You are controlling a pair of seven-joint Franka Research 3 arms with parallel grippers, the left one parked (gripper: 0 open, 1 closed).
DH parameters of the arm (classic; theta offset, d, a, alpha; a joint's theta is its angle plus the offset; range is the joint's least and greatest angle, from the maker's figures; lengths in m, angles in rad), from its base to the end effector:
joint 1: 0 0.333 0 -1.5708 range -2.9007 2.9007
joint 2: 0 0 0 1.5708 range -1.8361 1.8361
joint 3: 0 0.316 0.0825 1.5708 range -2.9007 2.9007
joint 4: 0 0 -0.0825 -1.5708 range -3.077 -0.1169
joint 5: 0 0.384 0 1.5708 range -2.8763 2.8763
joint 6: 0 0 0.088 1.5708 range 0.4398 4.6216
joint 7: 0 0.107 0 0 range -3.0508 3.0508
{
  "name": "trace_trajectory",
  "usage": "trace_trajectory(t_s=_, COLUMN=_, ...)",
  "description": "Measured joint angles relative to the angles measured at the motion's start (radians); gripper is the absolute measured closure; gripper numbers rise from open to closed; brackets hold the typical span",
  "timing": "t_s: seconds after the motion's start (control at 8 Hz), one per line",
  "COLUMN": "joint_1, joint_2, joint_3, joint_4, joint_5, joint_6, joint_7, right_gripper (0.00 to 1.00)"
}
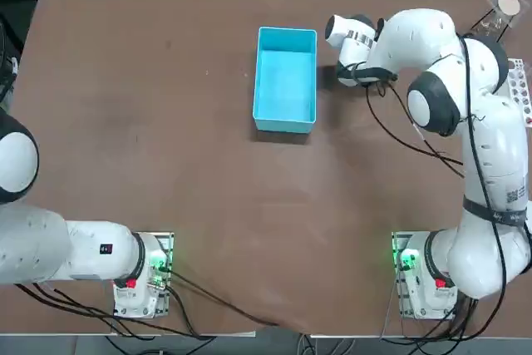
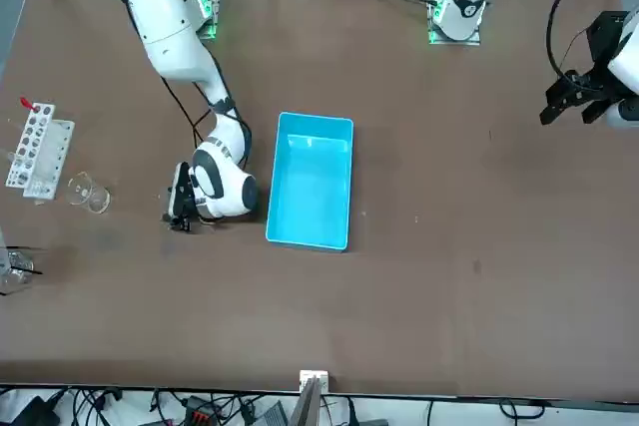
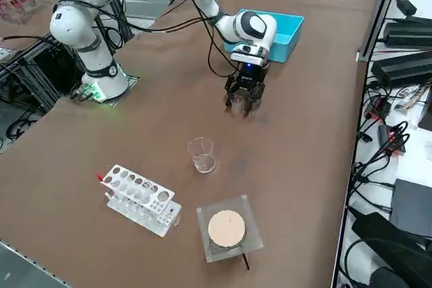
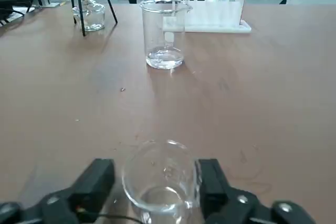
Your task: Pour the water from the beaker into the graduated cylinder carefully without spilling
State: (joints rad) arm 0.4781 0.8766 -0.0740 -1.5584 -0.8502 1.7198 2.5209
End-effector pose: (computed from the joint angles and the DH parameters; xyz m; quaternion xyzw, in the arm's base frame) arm 0.6051 0.1879 0.1204 0.5880 -0.6334 0.3524 0.3589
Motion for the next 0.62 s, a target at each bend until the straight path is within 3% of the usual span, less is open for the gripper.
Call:
trace_trajectory(t_s=0.38, joint_1=0.019, joint_2=-0.005, joint_3=0.0, joint_4=0.031, joint_5=0.032, joint_6=-0.019, joint_7=-0.076, right_gripper=0.0)
trace_trajectory(t_s=0.62, joint_1=0.031, joint_2=-0.026, joint_3=0.0, joint_4=0.088, joint_5=0.132, joint_6=-0.059, joint_7=-0.176, right_gripper=0.0)
